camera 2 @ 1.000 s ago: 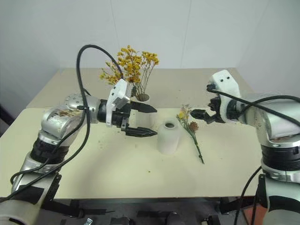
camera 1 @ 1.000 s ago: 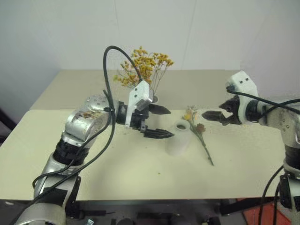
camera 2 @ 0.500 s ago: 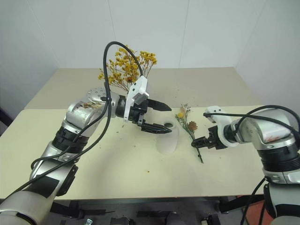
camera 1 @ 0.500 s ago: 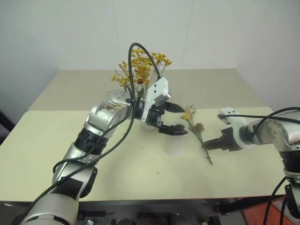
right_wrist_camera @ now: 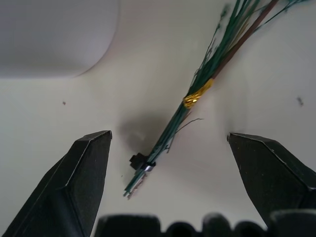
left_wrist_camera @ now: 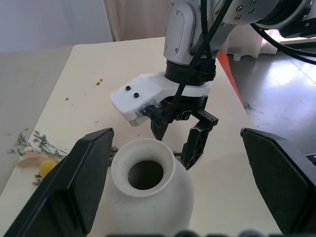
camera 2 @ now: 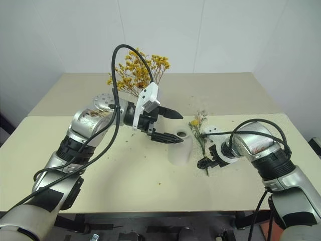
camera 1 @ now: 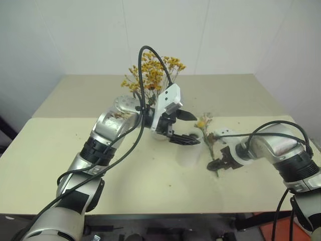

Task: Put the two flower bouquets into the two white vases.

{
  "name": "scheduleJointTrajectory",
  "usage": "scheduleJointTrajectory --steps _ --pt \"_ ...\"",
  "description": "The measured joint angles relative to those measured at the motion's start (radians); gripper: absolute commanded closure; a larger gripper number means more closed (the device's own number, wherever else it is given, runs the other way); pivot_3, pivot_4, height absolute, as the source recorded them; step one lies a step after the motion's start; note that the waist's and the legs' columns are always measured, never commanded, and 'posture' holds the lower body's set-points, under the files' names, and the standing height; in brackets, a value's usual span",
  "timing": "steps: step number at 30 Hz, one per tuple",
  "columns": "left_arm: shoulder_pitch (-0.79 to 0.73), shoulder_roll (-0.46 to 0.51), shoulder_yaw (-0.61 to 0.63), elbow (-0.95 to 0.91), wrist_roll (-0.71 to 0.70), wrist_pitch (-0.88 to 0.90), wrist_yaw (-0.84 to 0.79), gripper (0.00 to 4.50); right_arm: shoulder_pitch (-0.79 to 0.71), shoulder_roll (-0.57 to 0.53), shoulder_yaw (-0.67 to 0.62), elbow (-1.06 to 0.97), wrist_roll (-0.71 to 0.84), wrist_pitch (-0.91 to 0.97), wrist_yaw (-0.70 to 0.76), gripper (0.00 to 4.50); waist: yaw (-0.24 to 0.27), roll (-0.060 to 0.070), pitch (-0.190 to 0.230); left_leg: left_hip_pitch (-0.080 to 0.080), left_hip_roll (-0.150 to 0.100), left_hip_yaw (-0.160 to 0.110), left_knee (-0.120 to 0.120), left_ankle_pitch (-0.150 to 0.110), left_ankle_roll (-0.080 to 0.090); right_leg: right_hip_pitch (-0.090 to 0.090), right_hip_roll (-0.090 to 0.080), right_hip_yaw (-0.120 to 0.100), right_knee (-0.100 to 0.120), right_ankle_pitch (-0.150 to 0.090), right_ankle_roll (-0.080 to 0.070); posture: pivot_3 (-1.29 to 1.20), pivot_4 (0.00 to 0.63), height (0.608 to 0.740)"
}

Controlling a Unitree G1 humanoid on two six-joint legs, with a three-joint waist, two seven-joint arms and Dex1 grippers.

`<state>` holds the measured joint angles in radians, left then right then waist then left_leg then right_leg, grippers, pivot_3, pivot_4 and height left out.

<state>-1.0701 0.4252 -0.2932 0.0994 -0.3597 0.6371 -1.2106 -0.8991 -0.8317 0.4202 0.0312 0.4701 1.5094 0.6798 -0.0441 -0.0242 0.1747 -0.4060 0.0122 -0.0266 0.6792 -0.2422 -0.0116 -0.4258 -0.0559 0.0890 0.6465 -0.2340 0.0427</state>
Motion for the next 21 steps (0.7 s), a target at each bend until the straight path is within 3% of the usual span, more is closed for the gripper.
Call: scheduleJointTrajectory --steps 8,18,21 --pt "0.004 0.013 0.006 -0.015 0.0 0.006 0.006 0.0 -0.008 -0.03 0.001 -0.011 -0.025 -0.004 0.016 0.01 -0.001 0.0 0.0 0.0 0.0 0.0 0.0 0.0 0.0 0.0 0.0 0.0 0.0 0.0 0.0 0.0 0.15 0.74" --pt "0.004 0.0 0.007 -0.013 0.002 0.003 0.005 0.0 -0.118 0.143 0.007 0.232 -0.12 -0.037 -0.03 0.01 -0.004 0.0 0.0 0.001 0.0 0.0 0.0 0.0 0.0 0.0 0.0 0.0 0.001 0.0 0.0 0.0 0.15 0.74" --pt "0.004 -0.001 0.007 -0.013 0.002 0.001 0.006 0.0 -0.14 0.157 0.033 0.269 -0.147 -0.05 -0.026 0.59 -0.004 0.0 0.0 0.001 0.0 0.0 0.0 0.0 0.0 0.001 0.0 0.0 0.001 0.0 0.0 0.0 0.15 0.74"
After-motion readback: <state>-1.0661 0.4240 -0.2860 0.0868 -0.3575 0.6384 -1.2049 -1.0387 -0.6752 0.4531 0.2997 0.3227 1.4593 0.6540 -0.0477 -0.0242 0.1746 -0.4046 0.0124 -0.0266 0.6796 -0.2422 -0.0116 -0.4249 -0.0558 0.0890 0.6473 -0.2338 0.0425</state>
